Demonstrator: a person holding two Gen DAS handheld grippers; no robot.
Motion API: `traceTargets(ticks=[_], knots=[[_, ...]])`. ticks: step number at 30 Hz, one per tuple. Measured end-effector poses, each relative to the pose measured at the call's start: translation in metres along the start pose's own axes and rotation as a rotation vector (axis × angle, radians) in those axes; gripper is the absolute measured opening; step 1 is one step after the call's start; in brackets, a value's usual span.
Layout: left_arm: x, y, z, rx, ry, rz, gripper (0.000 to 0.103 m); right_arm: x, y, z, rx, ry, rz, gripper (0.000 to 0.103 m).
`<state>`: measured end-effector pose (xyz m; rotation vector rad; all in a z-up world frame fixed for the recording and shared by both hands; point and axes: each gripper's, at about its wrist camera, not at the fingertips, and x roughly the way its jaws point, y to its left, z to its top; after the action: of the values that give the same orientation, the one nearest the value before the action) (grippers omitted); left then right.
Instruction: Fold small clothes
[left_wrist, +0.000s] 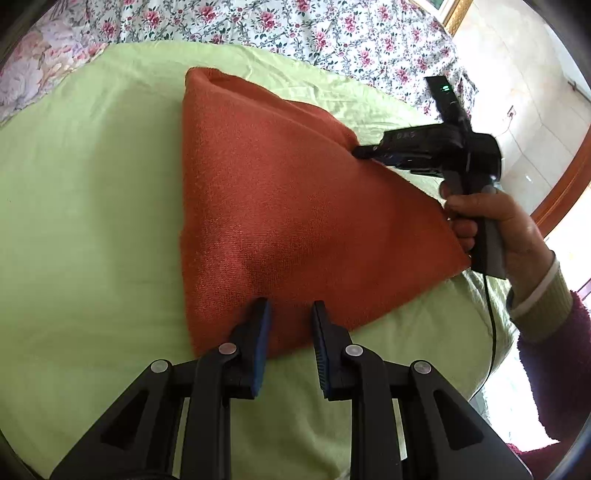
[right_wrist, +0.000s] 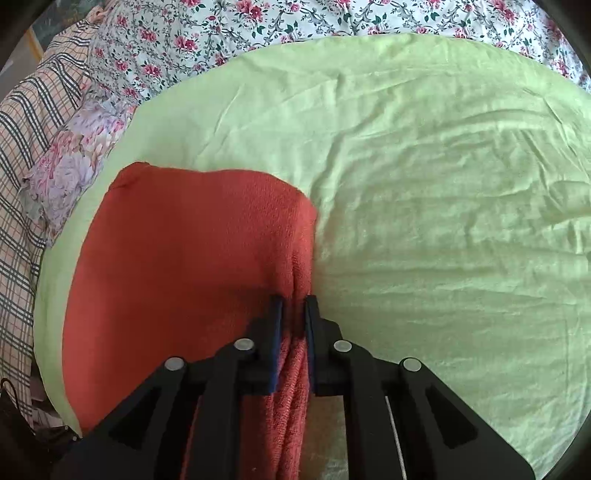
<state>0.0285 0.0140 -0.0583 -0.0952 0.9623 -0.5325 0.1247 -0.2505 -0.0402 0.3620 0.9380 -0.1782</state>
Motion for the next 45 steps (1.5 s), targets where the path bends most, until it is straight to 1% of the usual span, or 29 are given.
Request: traceTargets(ticks=[2, 5, 6, 8, 10, 11, 12, 13, 14, 15, 17, 18, 19, 21, 22, 23, 25, 28, 29, 30, 31, 32, 33, 34, 35, 36, 38, 41, 45], knots=[[-0.006, -0.002, 0.007, 0.001, -0.005, -0.012, 0.022, -0.012, -0.005, -0.001, 0.038, -0.019, 0.002, 0.027], [-0.022, 0.000, 0.020, -0.021, -0.048, -0.049, 0.022, -0.044, -0.006, -0.008, 0.067, -0.070, 0.007, 0.027], [-0.024, 0.002, 0.024, -0.025, -0.059, -0.053, 0.022, -0.054, -0.006, -0.012, 0.069, -0.086, 0.025, 0.028], [-0.025, 0.007, 0.036, -0.038, -0.082, -0.037, 0.022, -0.073, 0.004, -0.026, 0.058, -0.106, 0.098, 0.029], [-0.021, 0.013, 0.043, -0.057, -0.087, -0.033, 0.022, -0.080, 0.017, -0.042, 0.022, -0.090, 0.165, 0.029], [-0.017, 0.018, 0.047, -0.065, -0.087, -0.049, 0.022, -0.079, 0.024, -0.052, 0.003, -0.069, 0.191, 0.029], [-0.012, 0.022, 0.049, -0.071, -0.083, -0.059, 0.022, -0.074, 0.028, -0.060, -0.012, -0.042, 0.200, 0.029], [-0.005, 0.026, 0.051, -0.081, -0.069, -0.054, 0.017, -0.068, 0.029, -0.067, -0.022, -0.020, 0.183, 0.029], [0.004, 0.031, 0.053, -0.093, -0.047, -0.050, 0.012, -0.063, 0.027, -0.073, -0.026, -0.006, 0.142, 0.026], [0.011, 0.036, 0.054, -0.106, -0.037, -0.046, 0.004, -0.055, 0.022, -0.077, -0.021, 0.007, 0.096, 0.014], [0.016, 0.043, 0.056, -0.128, -0.041, -0.061, 0.004, -0.045, 0.007, -0.080, 0.015, 0.000, 0.084, 0.000], [0.016, 0.044, 0.057, -0.136, -0.040, -0.064, 0.004, -0.044, 0.002, -0.078, 0.035, -0.001, 0.088, 0.000], [0.016, 0.043, 0.057, -0.137, -0.040, -0.056, 0.004, -0.043, -0.003, -0.077, 0.062, 0.008, 0.113, 0.000], [0.012, 0.037, 0.056, -0.115, -0.046, -0.020, 0.003, -0.046, 0.000, -0.076, 0.046, 0.004, 0.109, 0.000], [0.009, 0.032, 0.054, -0.104, -0.051, -0.008, 0.007, -0.049, 0.005, -0.077, 0.026, -0.002, 0.102, 0.000], [0.005, 0.027, 0.053, -0.093, -0.055, -0.006, 0.010, -0.053, 0.008, -0.080, 0.020, -0.005, 0.103, 0.003], [-0.007, 0.017, 0.046, -0.065, -0.059, -0.020, 0.018, -0.068, 0.016, -0.086, 0.009, -0.020, 0.127, 0.003], [-0.020, 0.001, 0.026, -0.006, -0.055, -0.019, 0.022, -0.088, 0.027, -0.097, -0.029, -0.039, 0.165, 0.004], [-0.021, -0.002, 0.018, 0.010, -0.047, -0.007, 0.023, -0.094, 0.029, -0.105, -0.043, -0.036, 0.172, 0.004], [-0.019, -0.003, 0.011, 0.023, -0.033, 0.022, 0.025, -0.097, 0.030, -0.114, -0.052, -0.024, 0.166, 0.005], [-0.015, -0.002, 0.005, 0.027, -0.018, 0.048, 0.025, -0.097, 0.028, -0.120, -0.056, -0.014, 0.156, 0.005], [-0.009, 0.001, -0.001, 0.022, 0.000, 0.062, 0.024, -0.093, 0.025, -0.130, -0.064, 0.008, 0.118, 0.005], [-0.006, 0.004, -0.006, 0.008, 0.001, 0.056, 0.023, -0.089, 0.021, -0.134, -0.067, 0.018, 0.095, 0.004], [-0.008, 0.007, -0.009, -0.007, -0.019, 0.046, 0.024, -0.084, 0.016, -0.141, -0.062, 0.017, 0.097, 0.004], [-0.009, 0.007, -0.009, -0.016, -0.025, 0.046, 0.024, -0.084, 0.011, -0.145, -0.041, -0.007, 0.128, 0.004], [-0.009, 0.007, -0.010, -0.019, -0.025, 0.052, 0.024, -0.085, 0.009, -0.147, -0.026, -0.018, 0.140, 0.004], [-0.008, 0.005, -0.011, -0.019, -0.027, 0.072, 0.024, -0.085, 0.010, -0.148, -0.017, -0.030, 0.134, 0.004], [-0.008, 0.001, -0.013, -0.012, -0.035, 0.095, 0.025, -0.085, 0.016, -0.150, -0.040, -0.046, 0.107, 0.004], [-0.008, 0.002, -0.012, -0.039, -0.037, 0.089, 0.025, -0.087, 0.014, -0.153, -0.009, -0.060, 0.125, 0.004]])
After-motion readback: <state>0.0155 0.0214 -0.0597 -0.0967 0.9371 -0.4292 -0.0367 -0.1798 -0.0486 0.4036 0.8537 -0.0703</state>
